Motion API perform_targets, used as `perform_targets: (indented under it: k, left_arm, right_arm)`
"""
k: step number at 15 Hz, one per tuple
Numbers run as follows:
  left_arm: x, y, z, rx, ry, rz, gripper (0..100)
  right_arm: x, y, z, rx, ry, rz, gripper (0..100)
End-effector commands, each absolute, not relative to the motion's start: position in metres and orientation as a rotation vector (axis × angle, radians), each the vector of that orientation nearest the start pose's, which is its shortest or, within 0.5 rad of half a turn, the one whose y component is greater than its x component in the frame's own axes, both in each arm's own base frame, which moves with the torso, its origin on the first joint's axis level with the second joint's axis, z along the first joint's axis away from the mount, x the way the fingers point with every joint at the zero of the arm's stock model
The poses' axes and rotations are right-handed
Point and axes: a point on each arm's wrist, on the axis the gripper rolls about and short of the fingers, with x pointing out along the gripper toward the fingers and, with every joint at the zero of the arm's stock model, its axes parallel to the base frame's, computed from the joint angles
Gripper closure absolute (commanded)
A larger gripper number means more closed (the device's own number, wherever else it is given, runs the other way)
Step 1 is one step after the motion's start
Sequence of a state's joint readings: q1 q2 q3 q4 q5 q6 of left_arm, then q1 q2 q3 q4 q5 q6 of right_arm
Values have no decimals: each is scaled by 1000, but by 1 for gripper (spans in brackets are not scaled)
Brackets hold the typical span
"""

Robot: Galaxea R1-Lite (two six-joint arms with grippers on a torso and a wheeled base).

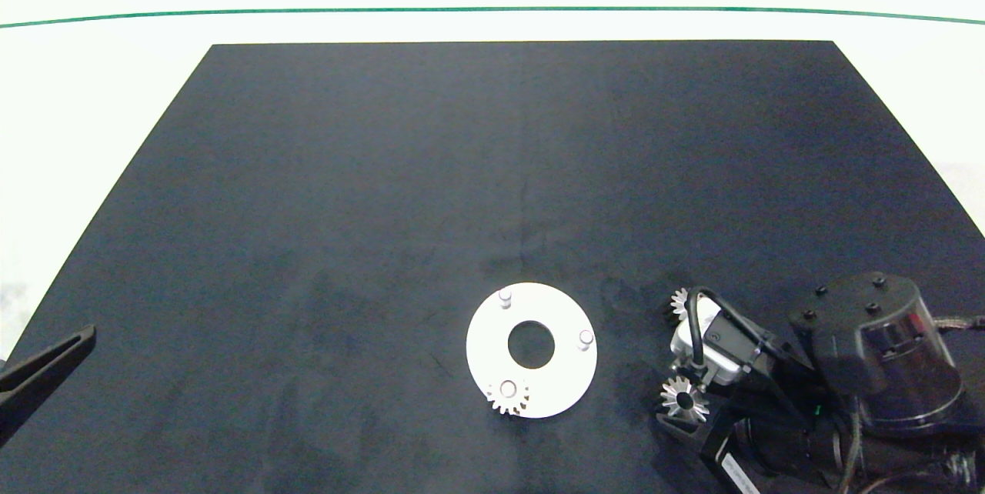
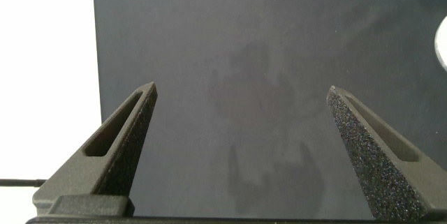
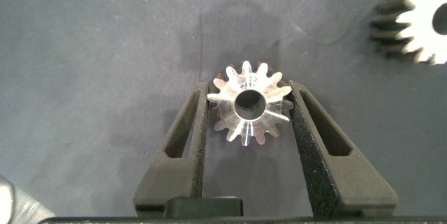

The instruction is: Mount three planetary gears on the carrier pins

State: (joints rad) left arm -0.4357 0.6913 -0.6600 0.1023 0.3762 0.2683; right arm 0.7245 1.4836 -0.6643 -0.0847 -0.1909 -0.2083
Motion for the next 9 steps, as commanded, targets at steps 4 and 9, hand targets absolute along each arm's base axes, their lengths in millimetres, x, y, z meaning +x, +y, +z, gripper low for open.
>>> perform_targets:
  k: [4,9]
  left_arm:
    - [46,-12,248,323,117,-73,0]
    - [46,-12,248,323,118,-69,0]
  right_arm:
    - [177,156,193,-493,526,593,99]
    - [181,173,206,-501,512,628,99]
